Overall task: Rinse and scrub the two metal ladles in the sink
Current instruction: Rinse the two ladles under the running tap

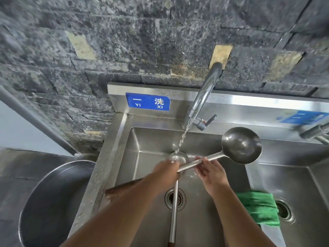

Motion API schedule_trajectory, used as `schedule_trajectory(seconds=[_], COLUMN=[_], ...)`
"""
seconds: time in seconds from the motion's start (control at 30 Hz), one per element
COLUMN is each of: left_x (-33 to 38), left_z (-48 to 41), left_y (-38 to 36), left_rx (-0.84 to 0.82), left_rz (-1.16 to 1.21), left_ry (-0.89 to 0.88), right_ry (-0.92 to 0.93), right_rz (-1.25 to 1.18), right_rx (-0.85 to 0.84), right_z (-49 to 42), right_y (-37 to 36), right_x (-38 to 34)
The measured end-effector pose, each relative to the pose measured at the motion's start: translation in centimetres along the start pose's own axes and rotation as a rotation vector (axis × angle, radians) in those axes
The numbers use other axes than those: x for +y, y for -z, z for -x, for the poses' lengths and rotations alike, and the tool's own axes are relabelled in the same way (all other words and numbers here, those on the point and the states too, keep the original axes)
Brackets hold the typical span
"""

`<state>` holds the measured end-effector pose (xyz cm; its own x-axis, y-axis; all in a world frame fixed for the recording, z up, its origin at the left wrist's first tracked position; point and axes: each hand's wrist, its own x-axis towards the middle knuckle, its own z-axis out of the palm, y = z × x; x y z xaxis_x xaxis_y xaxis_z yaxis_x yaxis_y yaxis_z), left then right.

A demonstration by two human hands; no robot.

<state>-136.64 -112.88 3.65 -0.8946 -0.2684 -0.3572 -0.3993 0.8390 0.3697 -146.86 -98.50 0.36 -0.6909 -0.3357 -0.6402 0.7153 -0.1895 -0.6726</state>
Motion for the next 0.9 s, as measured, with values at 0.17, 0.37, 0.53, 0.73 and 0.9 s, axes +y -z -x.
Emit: schedule_trajectory(seconds=[0.17, 0.37, 0.53, 0.73, 0.9], left_x=[-3.5, -5.0, -2.1, 0.2, -2.7], left_z=[2.5, 4.3, 2.4, 1.0, 2.0], left_y=[0.7, 0.7, 0.9, 0.8, 0.1], left_rx=[0.007, 0.013, 0.045, 0.112, 0.045], left_rz=[-0.138, -0.245, -0.23, -0.135, 0.048], left_ry=[0.016, 0.051, 0.018, 0.076, 0.061], right_ry=[0.036, -0.021, -0.1, -0.164, -0.231], right_rz=[-0.089, -0.146, -0.138, -0.085, -0.134], right_rx=[-0.004, -0.009, -0.053, -0.096, -0.216], right_z=[0.3, 1.3, 2.7, 3.0, 2.4], right_y=[2.2, 0.9, -2.9, -6.4, -7.1], right_x=[-1.6, 1.3, 3.8, 6.6, 8.6])
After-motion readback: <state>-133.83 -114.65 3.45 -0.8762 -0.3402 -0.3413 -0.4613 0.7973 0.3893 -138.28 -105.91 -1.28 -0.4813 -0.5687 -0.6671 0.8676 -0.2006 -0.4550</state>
